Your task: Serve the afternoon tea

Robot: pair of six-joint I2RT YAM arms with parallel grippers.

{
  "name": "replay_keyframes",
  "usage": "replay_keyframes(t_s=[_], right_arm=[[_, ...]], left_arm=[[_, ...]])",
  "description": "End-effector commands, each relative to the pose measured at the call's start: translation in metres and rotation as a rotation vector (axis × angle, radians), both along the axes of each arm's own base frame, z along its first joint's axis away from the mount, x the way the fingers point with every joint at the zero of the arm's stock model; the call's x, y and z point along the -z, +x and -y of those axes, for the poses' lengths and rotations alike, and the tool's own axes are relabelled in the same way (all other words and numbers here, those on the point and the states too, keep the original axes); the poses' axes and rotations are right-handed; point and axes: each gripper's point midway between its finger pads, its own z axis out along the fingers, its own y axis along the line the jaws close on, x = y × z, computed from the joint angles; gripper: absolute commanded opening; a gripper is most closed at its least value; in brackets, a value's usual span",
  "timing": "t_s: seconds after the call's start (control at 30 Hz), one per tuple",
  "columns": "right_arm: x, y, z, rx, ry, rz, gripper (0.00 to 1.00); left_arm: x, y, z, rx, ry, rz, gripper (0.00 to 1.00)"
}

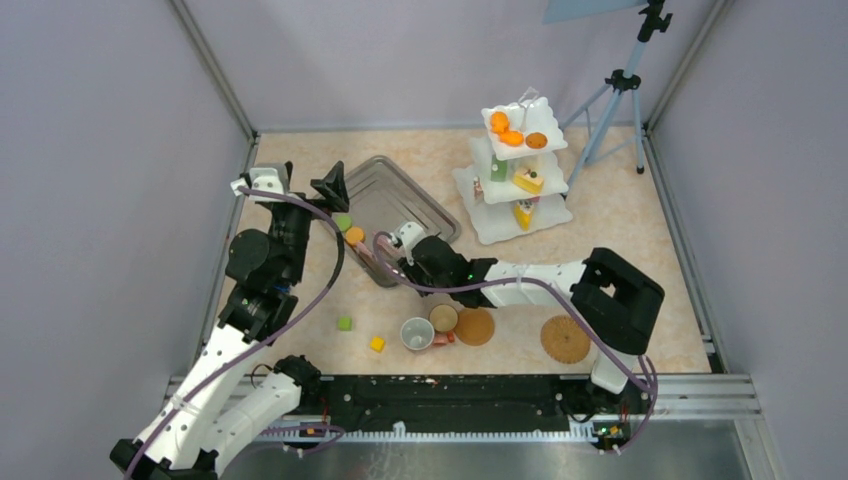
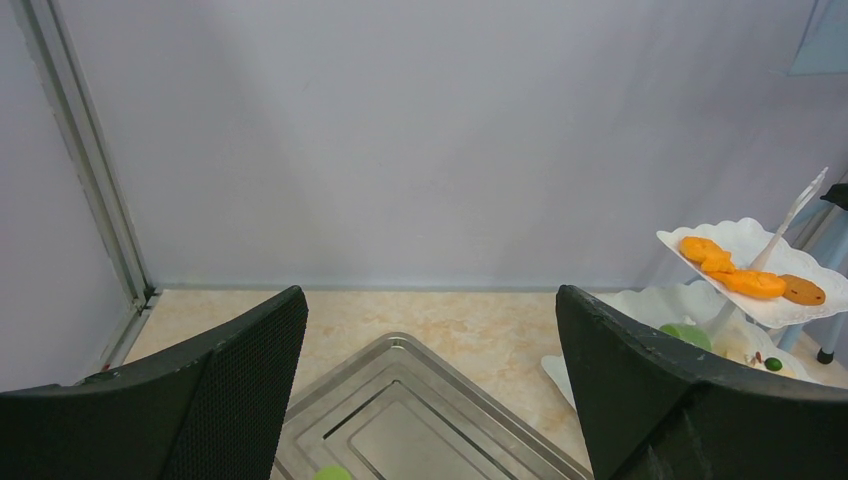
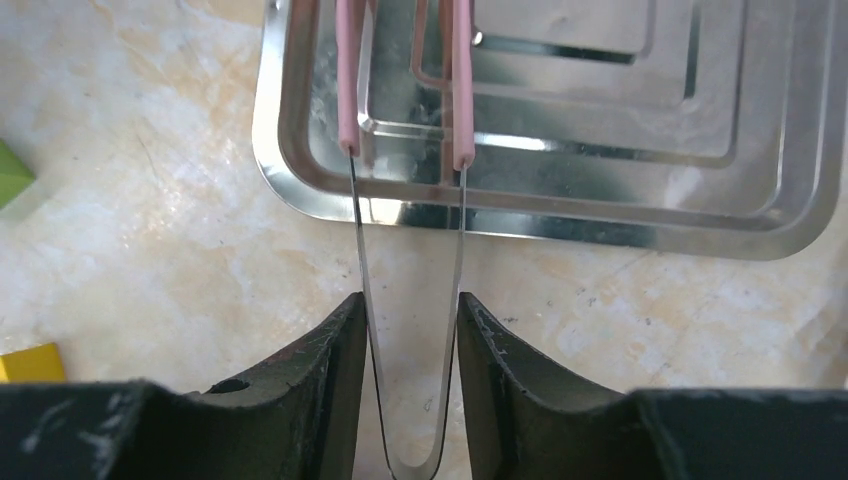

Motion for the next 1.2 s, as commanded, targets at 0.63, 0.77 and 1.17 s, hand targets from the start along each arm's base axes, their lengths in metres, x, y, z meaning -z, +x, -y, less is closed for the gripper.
replay_keyframes(t_s=[0.63, 0.77, 1.17], right_arm=[[-0.020, 0.050, -0.037, -0.107, 0.066, 0.073, 0.36], [-0.014, 0.057, -0.042, -0.129, 0.052, 0.080, 0.36], [-0.005, 0.071, -0.051, -0.157, 0.010, 0.117, 0.53]], left_arm=[[-0.020, -0.003, -0.002, 0.014, -0.039, 0.050, 0.99], [-0.020, -0.002, -0.002, 0.018, -0.042, 0.048, 0.99], [-0.019, -0.001, -0.003, 0.019, -0.049, 0.045, 0.99]])
